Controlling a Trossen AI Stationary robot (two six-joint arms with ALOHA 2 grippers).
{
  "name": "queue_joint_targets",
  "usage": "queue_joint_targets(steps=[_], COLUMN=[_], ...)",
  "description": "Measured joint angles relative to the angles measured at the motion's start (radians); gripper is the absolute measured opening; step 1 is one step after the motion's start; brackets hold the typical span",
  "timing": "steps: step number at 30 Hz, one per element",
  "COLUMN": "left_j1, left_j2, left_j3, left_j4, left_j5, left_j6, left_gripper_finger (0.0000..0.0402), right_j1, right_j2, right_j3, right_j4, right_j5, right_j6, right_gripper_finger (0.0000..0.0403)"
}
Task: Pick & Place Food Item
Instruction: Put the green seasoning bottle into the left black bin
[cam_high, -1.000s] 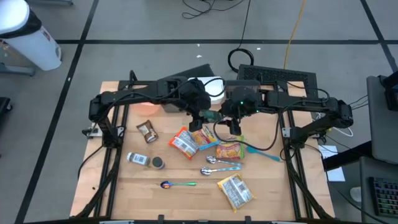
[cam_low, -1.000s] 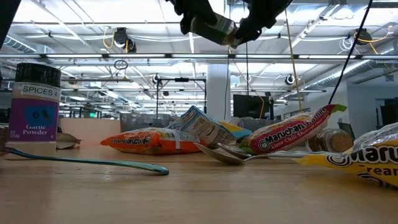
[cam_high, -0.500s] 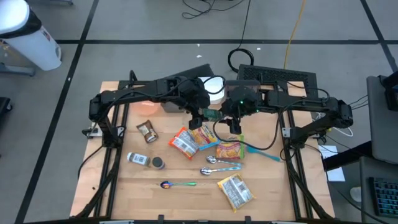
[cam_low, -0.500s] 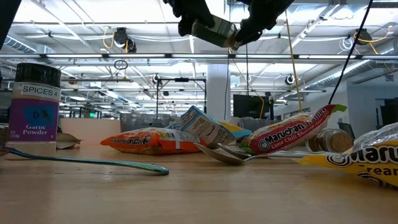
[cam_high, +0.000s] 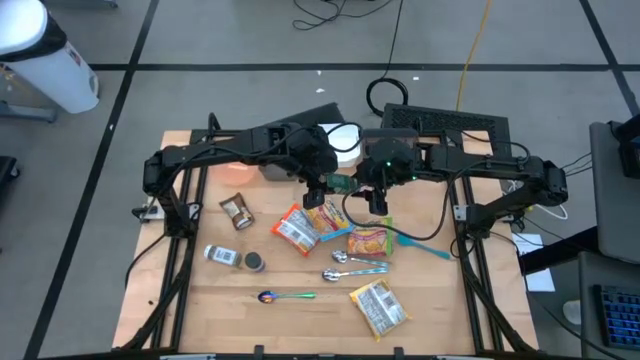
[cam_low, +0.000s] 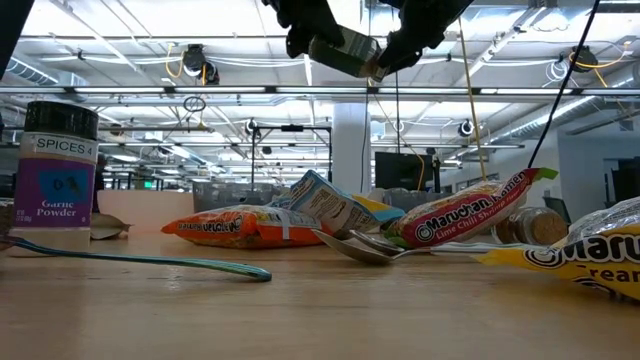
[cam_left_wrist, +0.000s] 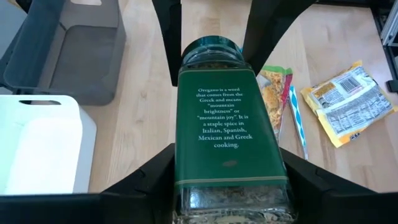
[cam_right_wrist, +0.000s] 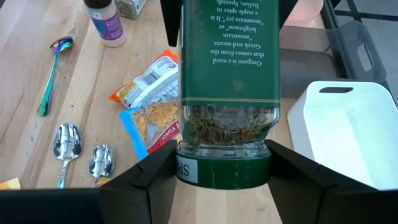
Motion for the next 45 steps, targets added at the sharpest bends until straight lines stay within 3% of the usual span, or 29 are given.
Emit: queue_joint_targets(steps=[7,11,18,23,31,39,45], left_j1=[0.013,0.044,0.16,0.251,0.32,0.28,0.276], left_j2=[-0.004,-0.029,-0.145,-0.243,-0.315,-0.315,-0.35], left_j3=[-0.001,-0.002,-0.002,-0.002,-0.002,-0.142,-0.392], left_j4=[-0.007,-0.009,-0.031,-0.017,0.024,0.051,0.335], left_j5=[0.001,0.019,0.049,0.084,0.269,0.326,0.46], left_j6=[0.023,0.028,0.014,-0.013,-0.073,-0.088,-0.19], left_gripper_finger=[0.0205,0.0205,0.0205,0.0205,0.0205,0.0205,0.0205], right_j1=[0.001,0.0,-0.021,-0.072,-0.104,-0.089,-0.089], right_j2=[-0.014,-0.047,-0.168,-0.257,-0.279,-0.279,-0.285], right_j3=[0.0,0.0,0.0,0.0,-0.004,-0.246,-0.442], right_j4=[0.017,0.022,0.011,0.063,0.116,0.471,0.76], right_j5=[0.017,0.024,0.124,0.123,0.122,0.063,0.014], right_j6=[0.042,0.042,0.043,0.102,0.184,0.359,0.575], right_gripper_finger=[0.0278,0.0301,0.0295,0.0285,0.0281,0.0283,0.0283])
